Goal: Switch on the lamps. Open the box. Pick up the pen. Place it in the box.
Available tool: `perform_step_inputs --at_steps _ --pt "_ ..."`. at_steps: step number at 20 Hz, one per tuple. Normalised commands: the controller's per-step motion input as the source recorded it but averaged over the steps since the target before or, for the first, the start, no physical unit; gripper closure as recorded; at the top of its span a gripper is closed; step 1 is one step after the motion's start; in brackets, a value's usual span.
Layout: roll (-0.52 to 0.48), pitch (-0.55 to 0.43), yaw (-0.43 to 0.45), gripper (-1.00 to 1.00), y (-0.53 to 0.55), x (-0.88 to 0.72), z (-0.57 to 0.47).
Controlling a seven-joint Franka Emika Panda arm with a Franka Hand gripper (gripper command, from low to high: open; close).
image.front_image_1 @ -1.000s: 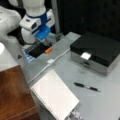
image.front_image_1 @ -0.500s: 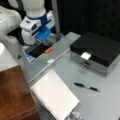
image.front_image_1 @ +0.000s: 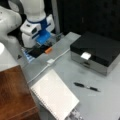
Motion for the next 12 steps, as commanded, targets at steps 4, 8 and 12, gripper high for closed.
perform_step_inputs --at_steps 4,8,12 --pt "-0.033 -0.276 -0.059 1.0 0.2 -0.29 -0.35" --pt "0.015 -0.271 -0.085 1.0 0.24 -0.28 -0.29" --pt "0.058 -0.254 -0.105 1.0 0.24 -0.3 -0.29"
